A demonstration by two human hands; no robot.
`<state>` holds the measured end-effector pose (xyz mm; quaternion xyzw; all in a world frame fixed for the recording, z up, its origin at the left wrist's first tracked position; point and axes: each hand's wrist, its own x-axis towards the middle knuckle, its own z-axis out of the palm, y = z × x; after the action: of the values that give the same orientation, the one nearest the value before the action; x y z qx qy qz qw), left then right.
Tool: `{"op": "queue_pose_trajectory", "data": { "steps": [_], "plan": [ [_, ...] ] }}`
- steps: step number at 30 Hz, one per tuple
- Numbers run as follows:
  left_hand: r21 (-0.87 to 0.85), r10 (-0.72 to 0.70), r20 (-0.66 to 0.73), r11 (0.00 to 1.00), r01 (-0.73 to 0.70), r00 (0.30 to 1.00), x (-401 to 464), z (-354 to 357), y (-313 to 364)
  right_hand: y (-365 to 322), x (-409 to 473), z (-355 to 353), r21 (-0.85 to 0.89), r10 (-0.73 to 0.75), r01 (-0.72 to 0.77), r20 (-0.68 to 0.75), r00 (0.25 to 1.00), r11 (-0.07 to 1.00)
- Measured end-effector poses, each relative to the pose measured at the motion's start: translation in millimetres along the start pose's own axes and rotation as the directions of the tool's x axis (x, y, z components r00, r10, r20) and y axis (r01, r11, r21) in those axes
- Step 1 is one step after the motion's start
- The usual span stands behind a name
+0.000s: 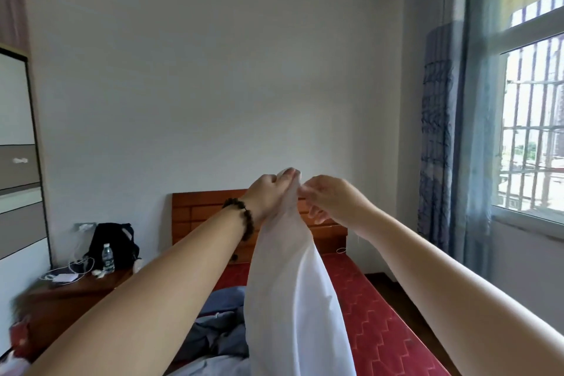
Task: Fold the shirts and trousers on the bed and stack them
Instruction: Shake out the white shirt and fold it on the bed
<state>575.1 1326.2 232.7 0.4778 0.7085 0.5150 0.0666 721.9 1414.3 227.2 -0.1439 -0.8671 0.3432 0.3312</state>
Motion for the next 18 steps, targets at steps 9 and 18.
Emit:
{"op": "queue_pose_trajectory", "data": {
  "steps": [9, 18],
  "plan": [
    [-0.233, 0.087, 0.335, 0.973, -0.007, 0.938, -30.2, -23.9, 25.1, -8.8, -16.8, -1.9, 0.433, 0.022, -0.020, 0.002, 1.000, 0.901],
    [-0.029, 0.167, 0.001, 0.986, -0.167, 0.986, -33.0, -29.3, 30.9, -19.3, -12.3, 5.2, 0.446, 0.046, -0.038, -0.007, 0.999, 0.894]
  ]
}}
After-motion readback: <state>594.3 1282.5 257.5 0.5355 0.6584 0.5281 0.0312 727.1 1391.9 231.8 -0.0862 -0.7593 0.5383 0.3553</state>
